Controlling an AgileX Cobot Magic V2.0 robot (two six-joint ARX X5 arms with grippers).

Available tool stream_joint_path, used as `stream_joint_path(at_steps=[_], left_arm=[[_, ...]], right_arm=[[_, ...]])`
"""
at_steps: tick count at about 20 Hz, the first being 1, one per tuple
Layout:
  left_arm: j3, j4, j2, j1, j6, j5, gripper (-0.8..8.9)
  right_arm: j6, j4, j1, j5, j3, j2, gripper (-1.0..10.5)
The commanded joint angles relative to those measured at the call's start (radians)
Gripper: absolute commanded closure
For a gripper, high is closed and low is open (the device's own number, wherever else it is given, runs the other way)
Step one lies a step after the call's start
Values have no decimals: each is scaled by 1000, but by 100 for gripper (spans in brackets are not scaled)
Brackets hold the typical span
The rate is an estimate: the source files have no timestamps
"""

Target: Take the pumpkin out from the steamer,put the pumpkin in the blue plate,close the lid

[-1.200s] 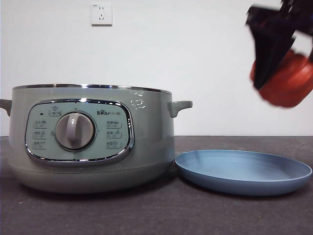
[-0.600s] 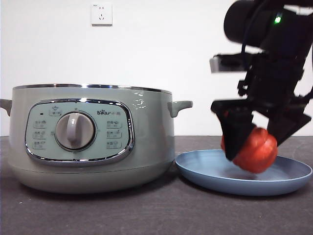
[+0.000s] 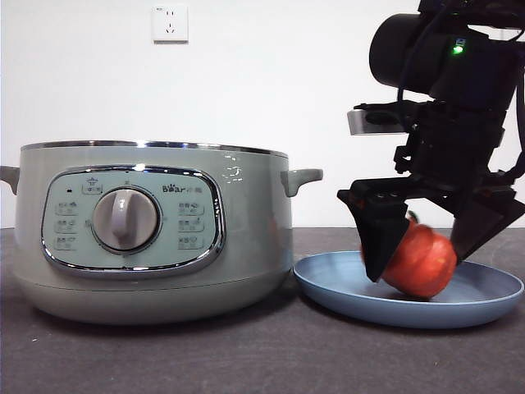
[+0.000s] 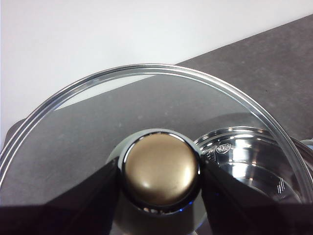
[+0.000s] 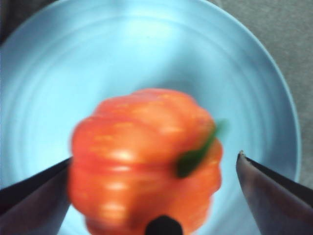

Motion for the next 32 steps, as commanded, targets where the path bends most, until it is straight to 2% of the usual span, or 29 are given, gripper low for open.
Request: stream_joint_path(at_steps=[1,3,7,9,17,21,25,32], left_arm=[[15,56,-11,0,14,-4,822],[15,60,-11,0,14,-4,822],[15,64,-2,0,14,-4,822],[15,66,17,0,14,8,822],[15,116,179,0,-8,271,822],[15,121,279,0,-9,338,822],[14,121,382,-19,-9,385,822],[13,133,504,-45,-9,380,822]], right_arm=[[7,1,8,-2,-9,-20,345],[8,-4,13,-5,-9,-63,348],[16,-32,13,-99,-6,-218,348],[23,-53,13,-106,1,-307,348],[39,-55,11,-97,4,-608,349],[41,-54,11,-91,4,-666,349],[41,-54,11,5,4,-672,350],[40,-49,11,7,4,-672,350]])
